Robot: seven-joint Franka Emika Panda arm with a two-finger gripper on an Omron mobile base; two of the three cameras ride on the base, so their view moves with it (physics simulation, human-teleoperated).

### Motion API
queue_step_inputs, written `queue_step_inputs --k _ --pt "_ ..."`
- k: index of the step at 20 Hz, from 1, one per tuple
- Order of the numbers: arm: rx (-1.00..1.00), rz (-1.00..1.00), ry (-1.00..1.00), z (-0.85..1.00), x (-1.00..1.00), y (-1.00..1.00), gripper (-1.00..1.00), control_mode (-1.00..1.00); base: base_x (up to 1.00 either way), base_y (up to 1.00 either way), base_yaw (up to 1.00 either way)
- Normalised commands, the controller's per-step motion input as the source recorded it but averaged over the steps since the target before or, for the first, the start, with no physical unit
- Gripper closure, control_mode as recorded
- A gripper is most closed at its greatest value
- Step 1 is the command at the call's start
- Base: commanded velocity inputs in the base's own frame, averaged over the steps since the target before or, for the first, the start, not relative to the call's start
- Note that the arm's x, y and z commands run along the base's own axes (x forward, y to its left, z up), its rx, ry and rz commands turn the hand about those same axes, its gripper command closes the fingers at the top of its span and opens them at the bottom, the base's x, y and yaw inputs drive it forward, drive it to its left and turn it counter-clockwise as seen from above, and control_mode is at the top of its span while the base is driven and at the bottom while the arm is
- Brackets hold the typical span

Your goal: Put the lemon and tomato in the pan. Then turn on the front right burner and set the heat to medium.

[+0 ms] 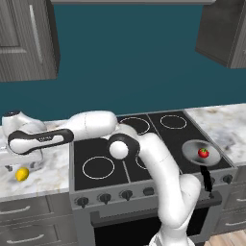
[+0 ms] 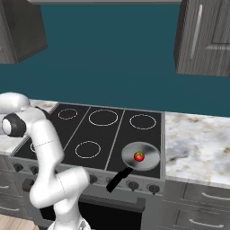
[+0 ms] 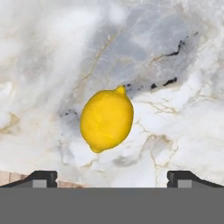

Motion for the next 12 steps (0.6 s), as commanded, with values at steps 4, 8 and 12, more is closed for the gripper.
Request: queue_step_inputs --k 4,8,12 --pt "0.00 -0.22 0.00 -0.23 0.00 0.00 -1.00 -1.00 0.00 0.00 0.00" --pt "0.00 -0.23 0.00 -0.55 0.13 0.00 -1.00 -1.00 0.00 0.00 0.00" --pt "0.03 -0.09 -0.04 -0.40 0.36 0.00 -1.00 -1.00 0.00 0.00 0.00"
